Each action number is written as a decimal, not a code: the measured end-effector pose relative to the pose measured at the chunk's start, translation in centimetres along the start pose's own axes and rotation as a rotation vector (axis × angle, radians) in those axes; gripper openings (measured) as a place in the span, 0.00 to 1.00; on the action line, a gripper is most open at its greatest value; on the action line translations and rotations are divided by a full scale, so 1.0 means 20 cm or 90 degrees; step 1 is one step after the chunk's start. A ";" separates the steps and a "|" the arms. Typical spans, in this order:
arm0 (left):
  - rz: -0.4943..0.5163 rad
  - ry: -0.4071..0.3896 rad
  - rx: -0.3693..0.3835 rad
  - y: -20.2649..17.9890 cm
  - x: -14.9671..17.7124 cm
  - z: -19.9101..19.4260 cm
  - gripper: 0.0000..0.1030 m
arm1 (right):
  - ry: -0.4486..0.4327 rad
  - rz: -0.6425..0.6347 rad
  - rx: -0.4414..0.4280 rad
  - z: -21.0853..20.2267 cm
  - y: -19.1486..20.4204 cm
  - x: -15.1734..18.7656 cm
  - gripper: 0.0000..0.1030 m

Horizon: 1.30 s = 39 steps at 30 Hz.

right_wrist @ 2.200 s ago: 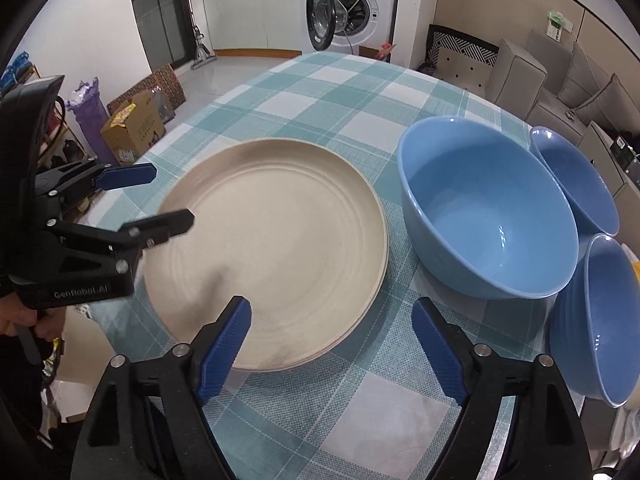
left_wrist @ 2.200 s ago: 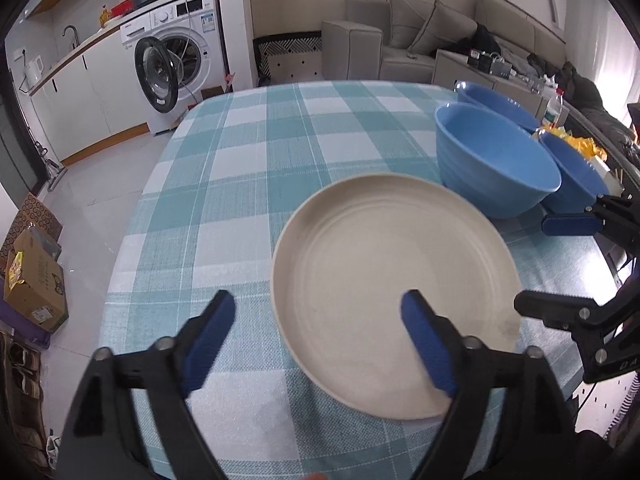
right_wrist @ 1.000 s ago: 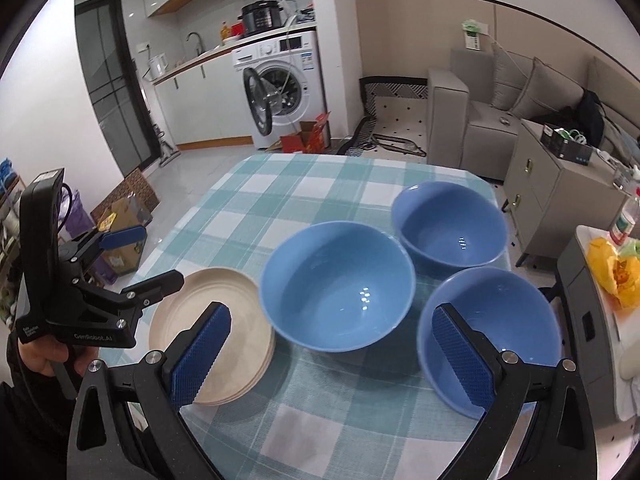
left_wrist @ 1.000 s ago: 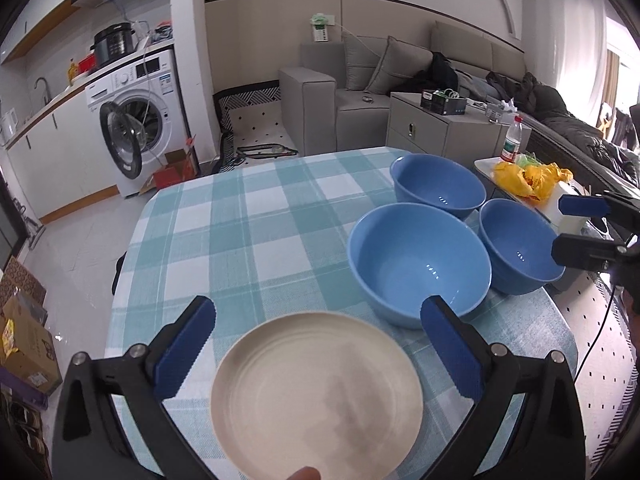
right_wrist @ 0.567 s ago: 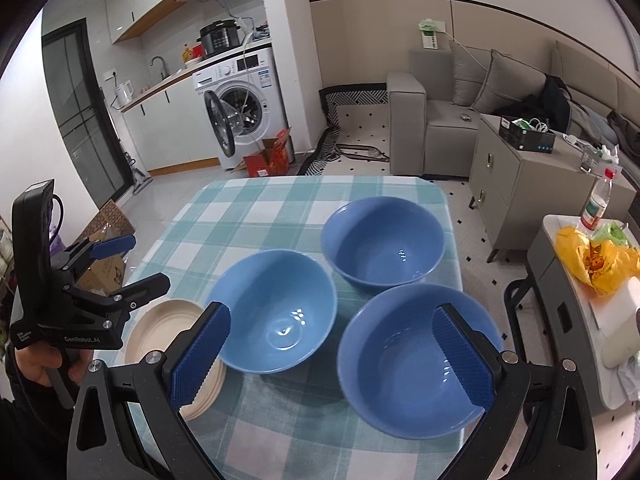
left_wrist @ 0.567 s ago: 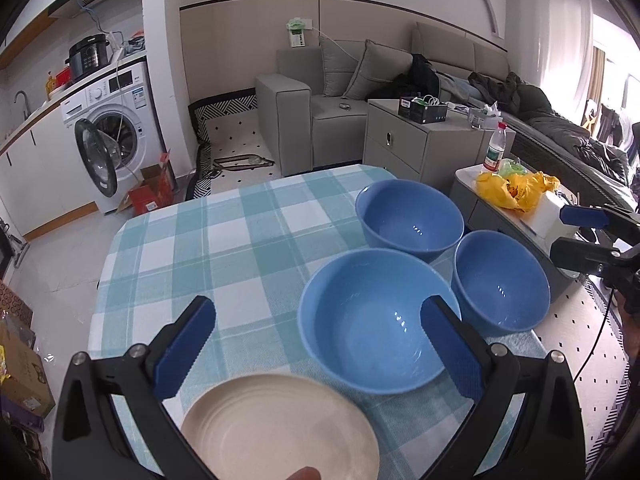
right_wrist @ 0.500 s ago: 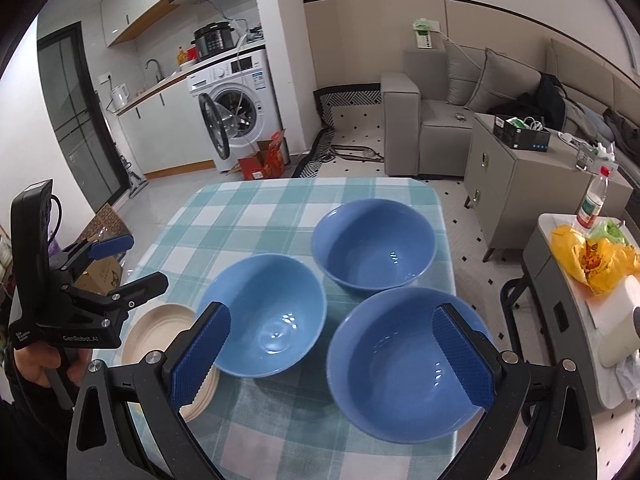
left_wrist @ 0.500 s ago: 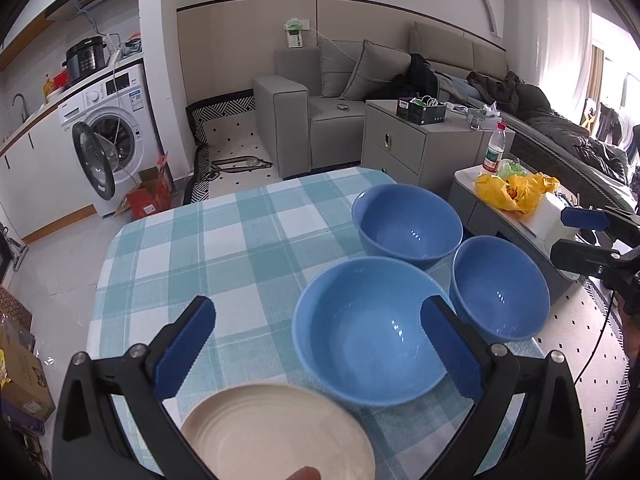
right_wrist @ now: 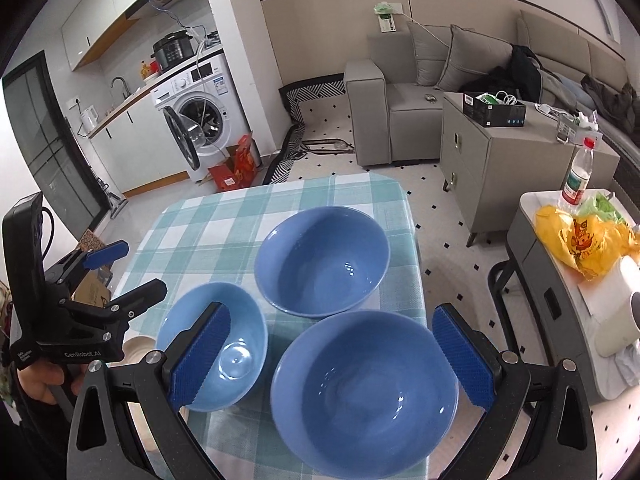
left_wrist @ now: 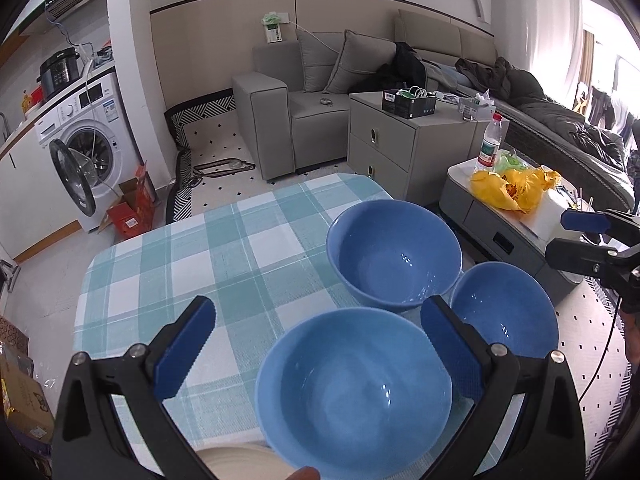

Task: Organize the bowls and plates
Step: 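Withdraw both grippers and move them to the rim of a blue bowl, then close the left gripper on the blue bowl rim while the right gripper grips the opposite rim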

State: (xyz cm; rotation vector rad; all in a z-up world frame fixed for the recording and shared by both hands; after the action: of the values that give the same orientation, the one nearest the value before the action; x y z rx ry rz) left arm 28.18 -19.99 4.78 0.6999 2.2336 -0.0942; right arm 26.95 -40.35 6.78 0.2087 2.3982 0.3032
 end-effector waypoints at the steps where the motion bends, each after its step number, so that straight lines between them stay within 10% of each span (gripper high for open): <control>1: -0.001 0.002 0.001 0.00 -0.01 0.02 1.00 | 0.003 0.002 0.003 0.02 -0.01 -0.01 1.00; 29: -0.011 0.082 0.028 0.03 -0.11 0.54 1.00 | 0.095 0.066 0.035 0.63 -0.19 -0.15 0.99; 39: -0.003 0.115 0.049 0.00 -0.09 0.67 0.97 | 0.125 0.074 0.044 0.78 -0.24 -0.13 0.82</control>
State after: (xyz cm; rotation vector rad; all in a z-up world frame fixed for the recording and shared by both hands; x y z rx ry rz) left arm 38.02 -24.62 -3.27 0.7702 2.4151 -0.1236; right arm 38.91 -42.97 -4.23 0.3652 2.5975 0.3061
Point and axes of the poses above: each gripper's, at about its wrist camera, not at the fingertips, and z roughly the way its jaws point, y to its left, x to its underside, the point moved 6 cm from there along z, roughly the way its jaws point, and after that the axes turned 11 degrees about z, right-handed, at the moved point
